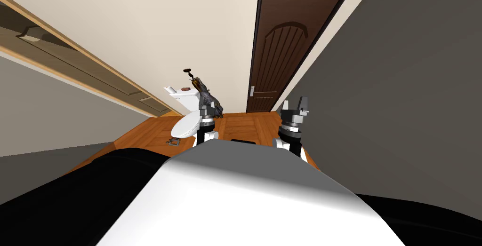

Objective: Pull the door open

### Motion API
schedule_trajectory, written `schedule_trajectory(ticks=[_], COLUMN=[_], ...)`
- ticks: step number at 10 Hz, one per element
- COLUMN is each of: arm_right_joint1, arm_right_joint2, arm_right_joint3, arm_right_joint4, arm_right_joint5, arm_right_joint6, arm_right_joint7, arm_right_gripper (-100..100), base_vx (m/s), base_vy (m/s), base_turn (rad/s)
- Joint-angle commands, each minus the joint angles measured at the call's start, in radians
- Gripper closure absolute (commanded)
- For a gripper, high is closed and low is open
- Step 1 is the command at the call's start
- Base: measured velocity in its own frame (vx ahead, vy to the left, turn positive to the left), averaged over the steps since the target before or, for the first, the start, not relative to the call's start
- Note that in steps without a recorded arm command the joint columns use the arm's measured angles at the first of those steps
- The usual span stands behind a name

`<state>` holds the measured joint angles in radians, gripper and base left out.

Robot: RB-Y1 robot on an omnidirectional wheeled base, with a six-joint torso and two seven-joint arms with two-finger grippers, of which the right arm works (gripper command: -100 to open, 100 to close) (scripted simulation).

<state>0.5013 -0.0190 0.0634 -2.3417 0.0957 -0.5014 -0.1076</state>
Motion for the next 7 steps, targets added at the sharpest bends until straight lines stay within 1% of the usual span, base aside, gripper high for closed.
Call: schedule_trajectory(ticks=[1,3,4,5,7], arm_right_joint1=[-0.002,-0.007,-0.008,-0.011,-0.014], arm_right_joint2=[-0.005,-0.014,-0.016,-0.021,-0.027], arm_right_joint3=[0.0,-0.001,-0.001,-0.001,-0.002], arm_right_joint4=[0.011,0.031,0.036,0.05,0.066], arm_right_joint5=[0.028,0.078,0.092,0.128,0.168], arm_right_joint6=[0.015,0.042,0.049,0.068,0.09], arm_right_joint7=[-0.008,-0.022,-0.026,-0.036,-0.047], arm_right_gripper=[-100,-100,-100,-100,-100], base_vx=[0.034,0.083,0.098,0.099,0.091], base_vy=[0.0,-0.018,-0.02,-0.026,-0.015], base_turn=[0.06,0.107,0.066,0.096,0.082])
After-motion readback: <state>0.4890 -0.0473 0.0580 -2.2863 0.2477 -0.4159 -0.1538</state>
